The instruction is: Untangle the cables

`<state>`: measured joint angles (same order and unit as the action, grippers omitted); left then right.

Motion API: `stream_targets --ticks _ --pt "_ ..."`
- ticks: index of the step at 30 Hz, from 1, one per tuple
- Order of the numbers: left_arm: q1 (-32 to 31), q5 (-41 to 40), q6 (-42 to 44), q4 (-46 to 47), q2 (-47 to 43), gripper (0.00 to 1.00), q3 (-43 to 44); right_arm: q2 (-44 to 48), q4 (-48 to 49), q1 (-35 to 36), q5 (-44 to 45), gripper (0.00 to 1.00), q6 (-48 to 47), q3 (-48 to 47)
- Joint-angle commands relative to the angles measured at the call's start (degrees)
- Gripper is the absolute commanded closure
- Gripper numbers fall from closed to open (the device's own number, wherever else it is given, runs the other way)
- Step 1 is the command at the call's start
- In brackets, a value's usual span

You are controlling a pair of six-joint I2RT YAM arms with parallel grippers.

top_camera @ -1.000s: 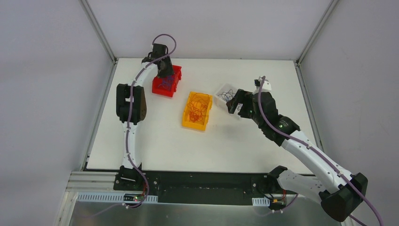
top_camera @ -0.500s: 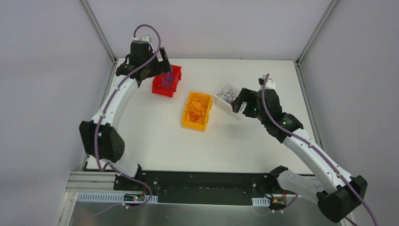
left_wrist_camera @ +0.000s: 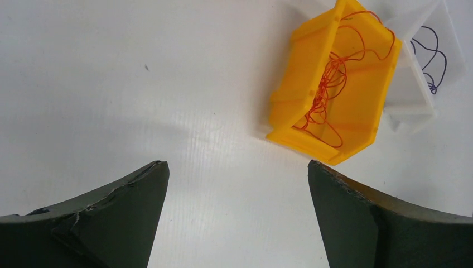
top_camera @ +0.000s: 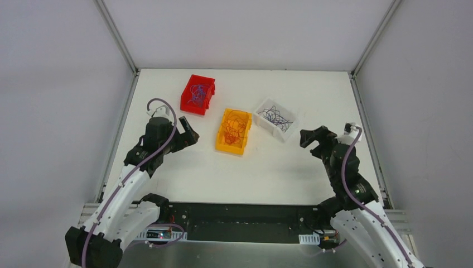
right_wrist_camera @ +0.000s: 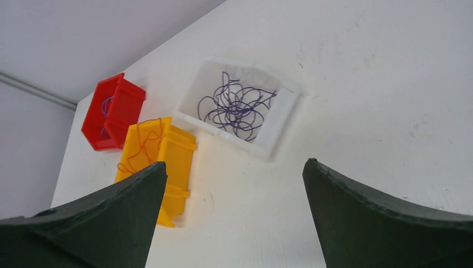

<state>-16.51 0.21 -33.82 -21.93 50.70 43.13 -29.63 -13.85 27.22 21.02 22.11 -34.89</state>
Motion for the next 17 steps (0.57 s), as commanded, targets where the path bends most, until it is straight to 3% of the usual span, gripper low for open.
stream_targets --ticks 1,7,17 --pt "-0.1 -2.8 -3.2 3.7 -8.7 0.01 -5.8 7.5 5.8 -0.3 6.9 0.04 1.0 7.3" --pt "-0.1 -3.4 -3.8 3.9 -16.4 0.02 -10.7 11.4 2.0 -0.4 5.0 0.04 -5.4 8.2" --pt "-0.1 -2.2 -4.5 4.6 -18.1 0.01 -12.4 11.6 6.1 -0.3 5.2 0.04 -9.9 10.2"
